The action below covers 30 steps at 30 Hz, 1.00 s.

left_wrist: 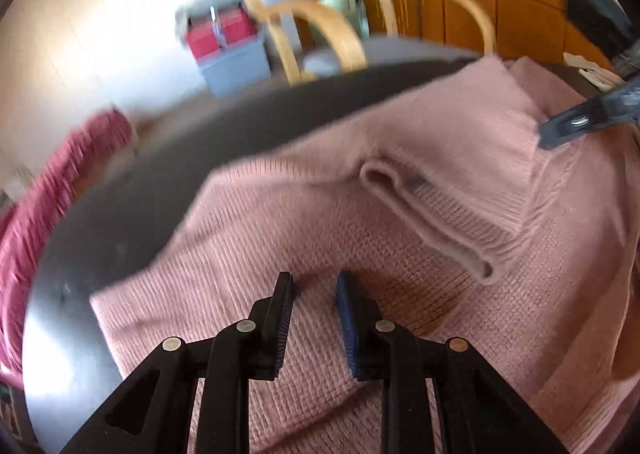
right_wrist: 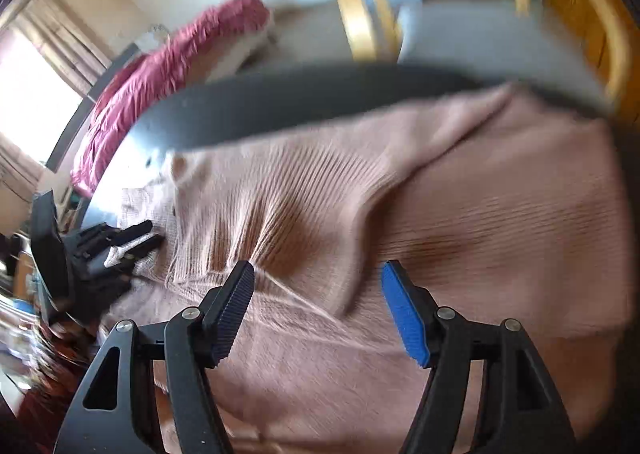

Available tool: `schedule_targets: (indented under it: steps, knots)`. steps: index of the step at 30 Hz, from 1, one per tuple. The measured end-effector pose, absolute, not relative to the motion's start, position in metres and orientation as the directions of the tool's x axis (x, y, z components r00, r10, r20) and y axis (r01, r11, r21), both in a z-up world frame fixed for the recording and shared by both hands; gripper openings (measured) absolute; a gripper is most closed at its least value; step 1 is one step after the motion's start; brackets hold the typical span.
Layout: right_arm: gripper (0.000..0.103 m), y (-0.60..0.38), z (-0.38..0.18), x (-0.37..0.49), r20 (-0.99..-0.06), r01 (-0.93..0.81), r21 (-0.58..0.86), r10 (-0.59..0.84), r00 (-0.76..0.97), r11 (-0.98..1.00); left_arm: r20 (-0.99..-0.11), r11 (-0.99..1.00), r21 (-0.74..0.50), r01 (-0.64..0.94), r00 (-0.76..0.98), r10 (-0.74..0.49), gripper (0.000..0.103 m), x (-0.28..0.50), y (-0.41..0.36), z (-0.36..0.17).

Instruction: Fold clothes

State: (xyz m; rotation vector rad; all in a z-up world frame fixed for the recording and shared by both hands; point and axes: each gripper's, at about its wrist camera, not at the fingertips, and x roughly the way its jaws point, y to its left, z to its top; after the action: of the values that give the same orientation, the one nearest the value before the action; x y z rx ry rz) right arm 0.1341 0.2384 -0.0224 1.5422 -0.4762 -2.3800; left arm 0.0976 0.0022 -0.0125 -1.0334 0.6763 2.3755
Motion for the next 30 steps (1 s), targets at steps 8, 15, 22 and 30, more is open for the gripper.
schedule_targets:
  steps: [8,15,22,30]
  knots:
    - [0.011,0.23,0.031,0.06,-0.709,0.095,0.527,-0.499,-0.499,-0.844,-0.67,-0.757,0.342,-0.556,-0.709,0.219,0.022,0.123,-0.001,-0.02]
    - [0.035,0.233,0.037,0.005,-0.67,0.022,0.459,-0.362,-0.648,-0.888,-0.702,-0.796,0.209,-0.568,-0.654,0.283,0.029,0.104,-0.02,-0.017]
    - [0.068,0.184,0.007,0.07,-0.757,0.203,0.288,-0.352,-0.55,-0.936,-0.722,-0.808,0.105,-0.579,-0.603,0.339,0.031,0.089,-0.033,-0.017]
    - [0.074,0.199,-0.009,0.114,-0.797,0.199,0.181,-0.262,-0.544,-0.963,-0.706,-0.8,0.219,-0.558,-0.657,0.264,0.033,0.106,-0.016,-0.018]
